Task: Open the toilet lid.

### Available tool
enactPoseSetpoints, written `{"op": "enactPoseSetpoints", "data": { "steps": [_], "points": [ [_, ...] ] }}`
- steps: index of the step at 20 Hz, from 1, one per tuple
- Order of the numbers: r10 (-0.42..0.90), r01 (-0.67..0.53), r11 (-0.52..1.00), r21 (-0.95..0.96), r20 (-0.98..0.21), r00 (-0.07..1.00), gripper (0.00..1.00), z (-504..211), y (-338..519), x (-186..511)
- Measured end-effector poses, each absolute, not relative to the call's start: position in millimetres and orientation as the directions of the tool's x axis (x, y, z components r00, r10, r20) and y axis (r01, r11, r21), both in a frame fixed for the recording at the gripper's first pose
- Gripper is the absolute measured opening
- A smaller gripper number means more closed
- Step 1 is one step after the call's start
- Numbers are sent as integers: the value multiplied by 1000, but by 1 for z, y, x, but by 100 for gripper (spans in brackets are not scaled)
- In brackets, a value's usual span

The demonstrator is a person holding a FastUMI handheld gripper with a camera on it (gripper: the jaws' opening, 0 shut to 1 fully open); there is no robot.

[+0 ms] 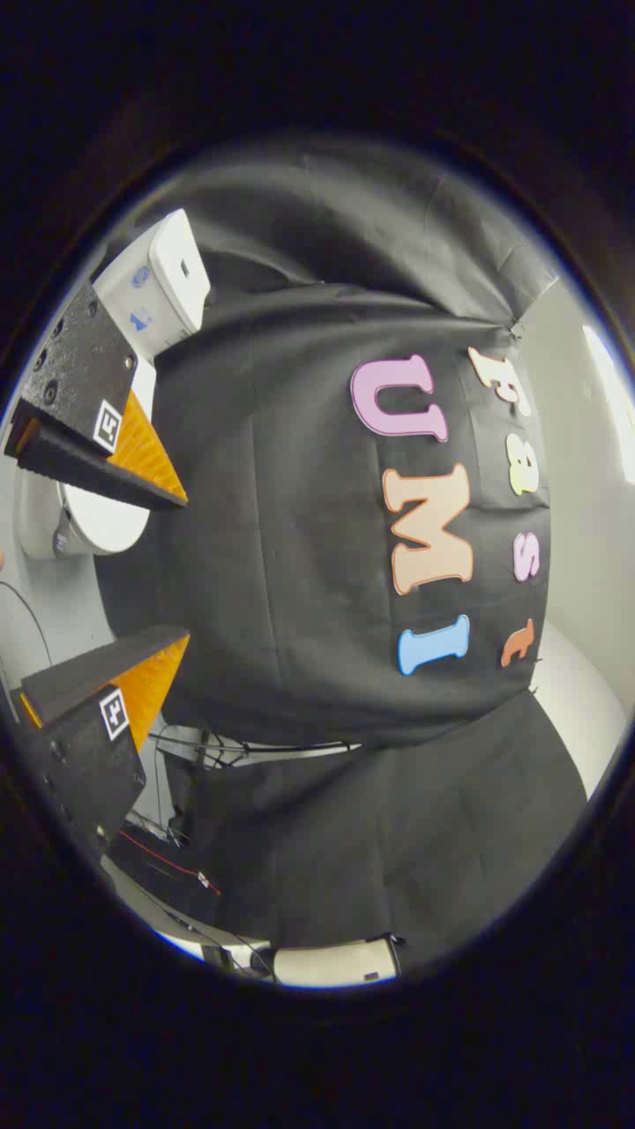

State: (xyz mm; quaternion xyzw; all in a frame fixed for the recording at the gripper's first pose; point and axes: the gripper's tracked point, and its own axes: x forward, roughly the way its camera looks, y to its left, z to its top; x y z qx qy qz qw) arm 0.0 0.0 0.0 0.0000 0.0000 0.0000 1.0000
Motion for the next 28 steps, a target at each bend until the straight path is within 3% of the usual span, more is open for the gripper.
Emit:
{"op": "enactPoseSetpoints", "data": {
  "steps": [10, 28],
  "points": [
    [-16, 19, 1000, 25, -126, 992, 82, -37, -17, 2],
    [-66, 79, 992, 97, -135, 989, 82, -47, -41, -1]
  ]
}}
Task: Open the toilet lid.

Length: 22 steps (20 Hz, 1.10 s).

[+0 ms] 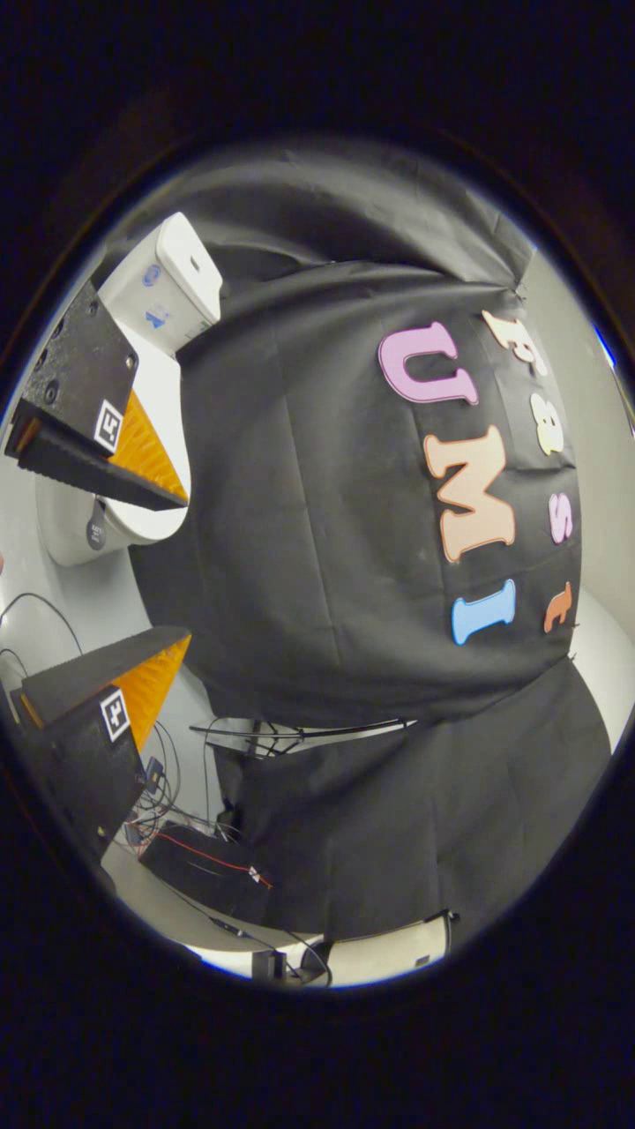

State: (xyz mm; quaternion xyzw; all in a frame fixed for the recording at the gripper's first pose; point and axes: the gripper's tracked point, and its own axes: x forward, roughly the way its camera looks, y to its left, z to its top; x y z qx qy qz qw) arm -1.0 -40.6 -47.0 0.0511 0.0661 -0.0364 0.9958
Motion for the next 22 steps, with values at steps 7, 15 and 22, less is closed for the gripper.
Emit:
{"op": "enactPoseSetpoints", "data": {
  "steps": [7, 15, 22],
  "points": [
    [-108, 130, 967, 217, -110, 988, 82, -48, -61, -5],
    [-173, 180, 888, 423, -56, 983, 81, -50, -89, -1],
    [-217, 244, 768, 592, -117, 969, 81, -96, -98, 28]
  ]
}}
